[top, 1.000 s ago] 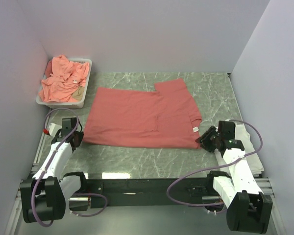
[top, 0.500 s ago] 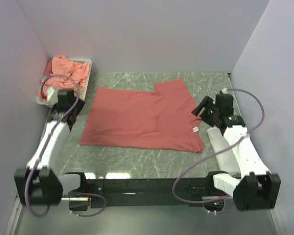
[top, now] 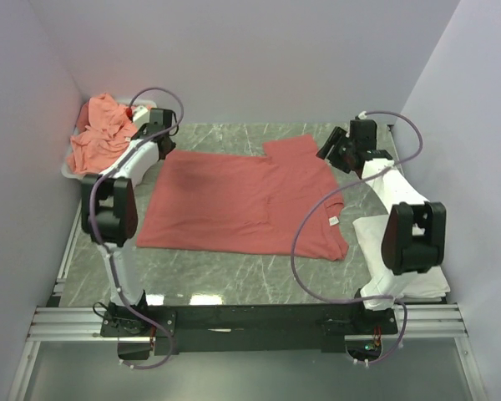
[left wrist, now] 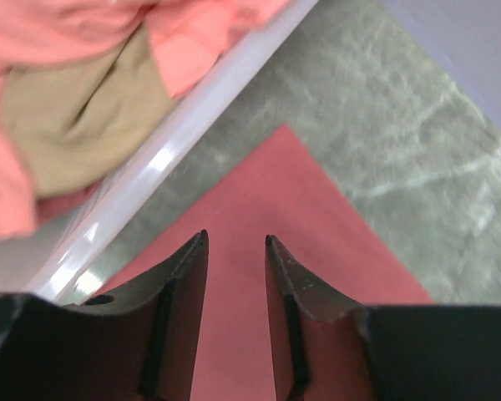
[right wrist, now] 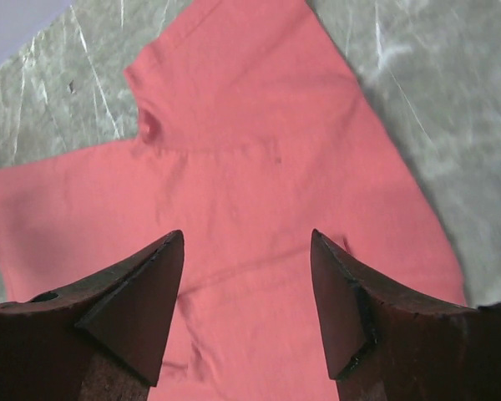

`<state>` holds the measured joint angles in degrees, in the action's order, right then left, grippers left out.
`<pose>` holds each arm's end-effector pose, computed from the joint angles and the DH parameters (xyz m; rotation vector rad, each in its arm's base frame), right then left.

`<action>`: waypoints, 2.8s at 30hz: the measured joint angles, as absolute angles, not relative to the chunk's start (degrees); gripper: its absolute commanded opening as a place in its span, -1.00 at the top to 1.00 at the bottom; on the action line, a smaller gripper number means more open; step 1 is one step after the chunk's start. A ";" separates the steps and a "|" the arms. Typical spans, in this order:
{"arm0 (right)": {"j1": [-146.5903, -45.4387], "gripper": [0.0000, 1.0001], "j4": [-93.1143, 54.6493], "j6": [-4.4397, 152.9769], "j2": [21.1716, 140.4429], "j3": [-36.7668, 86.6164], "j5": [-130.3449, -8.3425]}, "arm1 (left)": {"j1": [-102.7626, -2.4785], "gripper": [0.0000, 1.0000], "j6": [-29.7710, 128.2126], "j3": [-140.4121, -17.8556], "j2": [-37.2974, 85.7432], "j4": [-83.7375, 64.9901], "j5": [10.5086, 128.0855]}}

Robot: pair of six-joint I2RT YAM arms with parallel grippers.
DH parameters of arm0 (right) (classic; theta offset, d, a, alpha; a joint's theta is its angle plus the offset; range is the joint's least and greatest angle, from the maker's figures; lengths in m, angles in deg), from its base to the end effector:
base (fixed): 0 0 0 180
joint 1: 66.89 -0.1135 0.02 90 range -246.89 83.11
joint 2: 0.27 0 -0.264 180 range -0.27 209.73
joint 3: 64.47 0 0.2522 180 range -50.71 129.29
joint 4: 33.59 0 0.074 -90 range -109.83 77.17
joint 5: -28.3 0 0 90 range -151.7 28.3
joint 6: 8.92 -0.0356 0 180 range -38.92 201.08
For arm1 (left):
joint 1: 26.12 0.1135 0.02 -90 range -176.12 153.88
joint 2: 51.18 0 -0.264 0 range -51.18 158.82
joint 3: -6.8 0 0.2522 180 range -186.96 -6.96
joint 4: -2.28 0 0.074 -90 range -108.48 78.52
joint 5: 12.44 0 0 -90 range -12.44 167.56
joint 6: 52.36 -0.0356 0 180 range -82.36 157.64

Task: Fold and stack the t-shirts
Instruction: Fold the tshirt

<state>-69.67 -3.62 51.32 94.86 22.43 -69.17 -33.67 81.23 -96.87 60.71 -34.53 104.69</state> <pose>0.3784 0.0230 0.2728 0.4593 2.2229 0.4508 0.4410 -0.0421 0.2476 -0.9066 2.0629 0.0874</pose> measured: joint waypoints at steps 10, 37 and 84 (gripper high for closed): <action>-70.07 -0.35 -6.33 52.70 102.40 26.96 -70.37 | -33.89 0.26 76.89 -118.64 80.89 -37.06 110.05; -70.00 -0.35 -9.02 53.95 106.99 30.00 -73.65 | -33.93 0.45 78.87 -127.74 91.23 -39.29 108.72; -67.49 -0.19 1.82 53.77 128.23 52.23 -72.40 | -33.98 0.99 78.72 -118.05 85.91 -34.24 105.61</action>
<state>-67.49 1.82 53.77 128.23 52.23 -72.40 -33.98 78.72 -118.05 85.91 -34.24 105.61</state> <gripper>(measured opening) 0.616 0.012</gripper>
